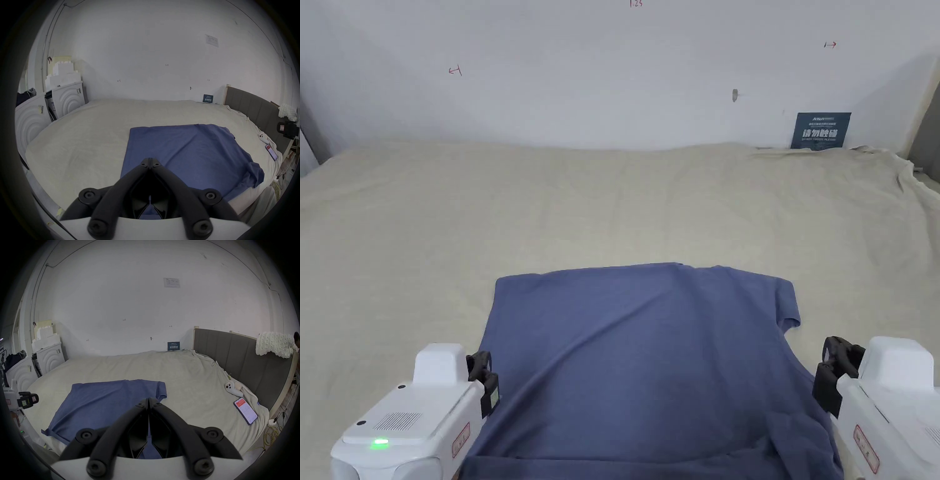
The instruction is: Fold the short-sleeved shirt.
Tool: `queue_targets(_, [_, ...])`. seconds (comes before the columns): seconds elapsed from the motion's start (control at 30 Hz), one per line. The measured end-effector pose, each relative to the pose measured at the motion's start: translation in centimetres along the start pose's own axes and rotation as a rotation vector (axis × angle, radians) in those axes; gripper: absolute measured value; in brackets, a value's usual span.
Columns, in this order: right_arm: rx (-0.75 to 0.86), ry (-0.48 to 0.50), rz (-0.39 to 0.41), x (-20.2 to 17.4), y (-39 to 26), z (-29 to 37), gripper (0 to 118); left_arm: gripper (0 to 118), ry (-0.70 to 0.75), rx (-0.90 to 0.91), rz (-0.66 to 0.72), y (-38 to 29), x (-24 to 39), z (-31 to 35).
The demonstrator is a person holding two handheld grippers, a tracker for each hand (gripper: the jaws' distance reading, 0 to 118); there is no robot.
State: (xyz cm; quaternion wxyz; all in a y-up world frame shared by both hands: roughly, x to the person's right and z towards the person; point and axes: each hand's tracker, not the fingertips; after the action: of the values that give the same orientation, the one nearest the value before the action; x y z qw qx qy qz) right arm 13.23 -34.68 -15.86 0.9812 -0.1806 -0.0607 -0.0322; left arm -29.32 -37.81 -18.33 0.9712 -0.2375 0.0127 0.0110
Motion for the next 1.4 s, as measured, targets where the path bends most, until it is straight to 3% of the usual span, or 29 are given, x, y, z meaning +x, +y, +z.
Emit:
queue_targets(0.47, [-0.032,0.015,0.020,0.4,-0.3,0.0,0,2,0.020,-0.317,0.047,-1.7,-3.8,-1.8])
queue_targets(0.5, [-0.034,0.014,0.023,0.5,-0.3,0.0,0,10,0.017,-0.344,0.059,-2.1,-4.3,-2.1])
queue_targets(0.53, [-0.036,0.014,0.022,0.6,-0.4,0.0,0,25,0.031,-0.386,0.073,-2.5,-4.7,-2.6])
queue_targets(0.63, [-0.046,0.014,0.015,0.9,-0.6,-0.1,0,80,0.073,-0.465,0.071,-4.1,-5.8,-3.7])
queue_targets(0.7, [-0.057,0.013,0.016,1.0,-0.8,-0.3,0,88,0.088,-0.475,0.059,-5.1,-6.0,-4.1])
queue_targets(1.03, [-0.108,0.015,0.012,1.2,-1.9,-0.8,0,82,0.113,-0.567,0.001,-8.7,-5.5,-6.6])
queue_targets(1.1, [-0.118,0.014,0.009,1.2,-2.1,-0.9,0,60,0.053,-0.599,0.009,-8.7,-5.3,-6.8])
queue_targets(1.13, [-0.122,0.014,0.010,1.3,-2.2,-1.0,0,38,0.008,-0.586,0.048,-8.6,-5.2,-6.7])
queue_targets(1.2, [-0.137,0.012,0.008,1.5,-2.4,-1.1,0,14,0.015,-0.567,0.044,-8.0,-4.6,-6.3])
queue_targets(1.3, [-0.171,0.012,-0.012,2.1,-2.8,-1.4,0,8,0.027,-0.543,-0.046,-7.7,-3.5,-6.0])
queue_targets(1.4, [-0.251,0.010,-0.021,2.7,-3.8,-2.3,2,7,0.015,-0.513,-0.017,-7.1,-3.7,-5.4])
